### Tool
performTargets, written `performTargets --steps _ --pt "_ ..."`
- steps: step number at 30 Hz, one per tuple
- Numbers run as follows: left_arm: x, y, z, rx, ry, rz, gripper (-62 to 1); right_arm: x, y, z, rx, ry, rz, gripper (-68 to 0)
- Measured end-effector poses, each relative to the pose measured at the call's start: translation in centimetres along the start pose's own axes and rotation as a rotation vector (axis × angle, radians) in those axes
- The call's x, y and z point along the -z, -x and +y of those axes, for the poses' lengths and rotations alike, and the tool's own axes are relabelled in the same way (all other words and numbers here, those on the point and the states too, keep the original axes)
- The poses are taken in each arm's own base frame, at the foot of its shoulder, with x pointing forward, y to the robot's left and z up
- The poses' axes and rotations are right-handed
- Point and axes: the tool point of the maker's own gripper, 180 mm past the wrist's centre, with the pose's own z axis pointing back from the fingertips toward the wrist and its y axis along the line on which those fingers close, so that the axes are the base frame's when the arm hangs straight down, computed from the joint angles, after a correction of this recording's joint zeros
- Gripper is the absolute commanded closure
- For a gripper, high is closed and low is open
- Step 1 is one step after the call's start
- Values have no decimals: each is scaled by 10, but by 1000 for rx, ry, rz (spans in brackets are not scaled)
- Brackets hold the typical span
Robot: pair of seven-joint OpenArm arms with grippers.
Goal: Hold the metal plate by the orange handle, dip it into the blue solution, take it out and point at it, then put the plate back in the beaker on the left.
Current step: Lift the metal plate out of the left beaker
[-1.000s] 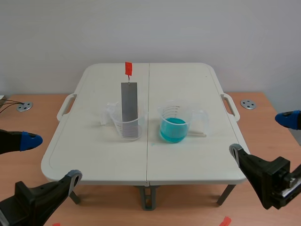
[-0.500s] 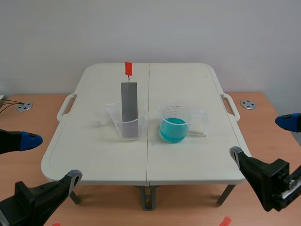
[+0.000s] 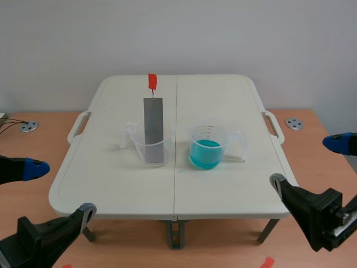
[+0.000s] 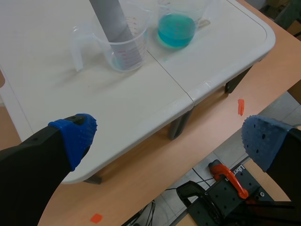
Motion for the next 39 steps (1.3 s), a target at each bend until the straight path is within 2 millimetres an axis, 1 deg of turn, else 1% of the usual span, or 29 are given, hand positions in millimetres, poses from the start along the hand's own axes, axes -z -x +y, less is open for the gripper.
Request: performTargets --steps 3,7,8,9,11,12,13,17,20,24,28,30,32,34,37,39 --pt "0 0 0 0 0 -1 -623 8 -11 -1 -14 -4 -36 -663" --pt "0 -1 0 1 0 -7 -623 23 -28 4 -30 -32 -97 -663" --pt "0 -1 0 2 0 -6 -600 27 -30 4 -36 -37 -107 -663" --pt "0 -1 0 2 0 -6 -483 31 -32 4 -38 -42 -116 -663" --pt "0 -1 0 3 0 -6 -217 39 -36 3 -43 -46 -134 -663" --pt "0 -1 0 3 0 -5 -106 43 -39 2 -46 -47 -144 -663" --pt "0 0 0 3 0 -2 -17 47 -42 0 -49 -48 -154 -663" --pt "-1 3 -1 18 -1 14 -16 61 -52 -6 -64 -52 -188 -663" --pt "-8 20 -9 9 10 69 -16 70 -58 -10 -73 -52 -206 -663" --pt "-28 55 -33 -64 47 186 -16 84 -62 -12 -80 -67 -219 -663" --pt "-58 95 -60 -76 90 342 -16 104 -60 -9 -60 -111 -194 -663" --pt "-74 118 -70 -100 104 422 -16 115 -60 -8 -36 -114 -189 -663" --pt "-88 138 -73 -131 101 487 -16 124 -61 -7 -10 -115 -196 -663" --pt "-99 159 -70 -154 85 541 -16 133 -62 -3 17 -129 -200 -663" --pt "-111 184 -66 -182 61 600 -16 146 -65 2 49 -157 -213 -663" --pt "-117 197 -68 -205 59 628 -16 155 -67 7 63 -179 -216 -663"
